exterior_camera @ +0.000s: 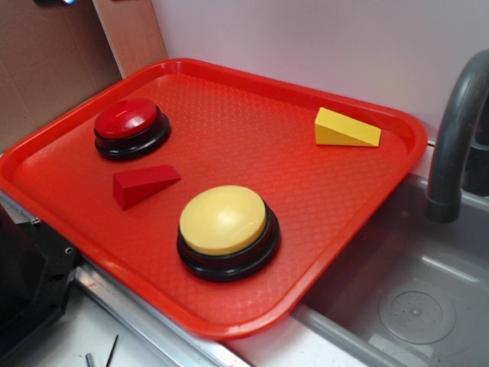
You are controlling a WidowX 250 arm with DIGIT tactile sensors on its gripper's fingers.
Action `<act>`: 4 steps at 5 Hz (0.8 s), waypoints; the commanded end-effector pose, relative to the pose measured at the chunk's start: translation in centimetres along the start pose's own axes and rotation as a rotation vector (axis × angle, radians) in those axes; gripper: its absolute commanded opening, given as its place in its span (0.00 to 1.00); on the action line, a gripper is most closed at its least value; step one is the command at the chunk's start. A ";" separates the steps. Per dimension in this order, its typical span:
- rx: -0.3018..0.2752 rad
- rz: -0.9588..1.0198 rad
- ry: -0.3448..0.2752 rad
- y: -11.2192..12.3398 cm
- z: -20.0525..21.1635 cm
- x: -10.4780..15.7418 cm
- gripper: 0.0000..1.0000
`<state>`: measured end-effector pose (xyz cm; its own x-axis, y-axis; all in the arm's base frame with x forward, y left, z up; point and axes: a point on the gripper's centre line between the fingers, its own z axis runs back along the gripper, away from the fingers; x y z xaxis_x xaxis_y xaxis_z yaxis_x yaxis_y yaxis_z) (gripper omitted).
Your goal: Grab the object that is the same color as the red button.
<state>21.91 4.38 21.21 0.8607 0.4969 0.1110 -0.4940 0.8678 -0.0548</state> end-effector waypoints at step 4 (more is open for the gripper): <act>-0.083 -0.213 0.062 -0.7 -1.5 0.2 1.00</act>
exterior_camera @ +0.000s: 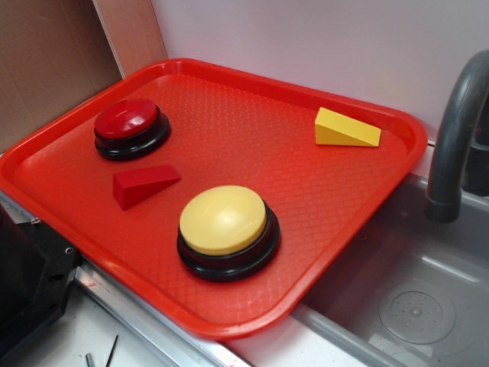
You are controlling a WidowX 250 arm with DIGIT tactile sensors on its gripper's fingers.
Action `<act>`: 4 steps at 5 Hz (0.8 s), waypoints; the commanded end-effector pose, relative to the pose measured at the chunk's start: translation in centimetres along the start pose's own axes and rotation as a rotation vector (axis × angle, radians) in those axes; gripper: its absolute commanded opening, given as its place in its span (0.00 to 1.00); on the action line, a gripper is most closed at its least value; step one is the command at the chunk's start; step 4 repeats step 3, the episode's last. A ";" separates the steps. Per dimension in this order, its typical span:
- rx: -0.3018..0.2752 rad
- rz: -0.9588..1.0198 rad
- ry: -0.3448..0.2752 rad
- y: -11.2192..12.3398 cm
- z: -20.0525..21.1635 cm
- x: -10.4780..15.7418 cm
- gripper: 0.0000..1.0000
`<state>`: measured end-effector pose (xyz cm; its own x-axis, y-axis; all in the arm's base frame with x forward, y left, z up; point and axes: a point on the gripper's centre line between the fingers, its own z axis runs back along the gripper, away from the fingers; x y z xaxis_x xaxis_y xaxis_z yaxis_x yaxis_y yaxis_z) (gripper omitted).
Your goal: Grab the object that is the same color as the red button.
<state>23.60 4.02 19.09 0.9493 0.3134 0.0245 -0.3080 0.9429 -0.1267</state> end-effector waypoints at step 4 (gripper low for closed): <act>0.012 -0.034 -0.058 -1.0 -0.1 -1.5 1.00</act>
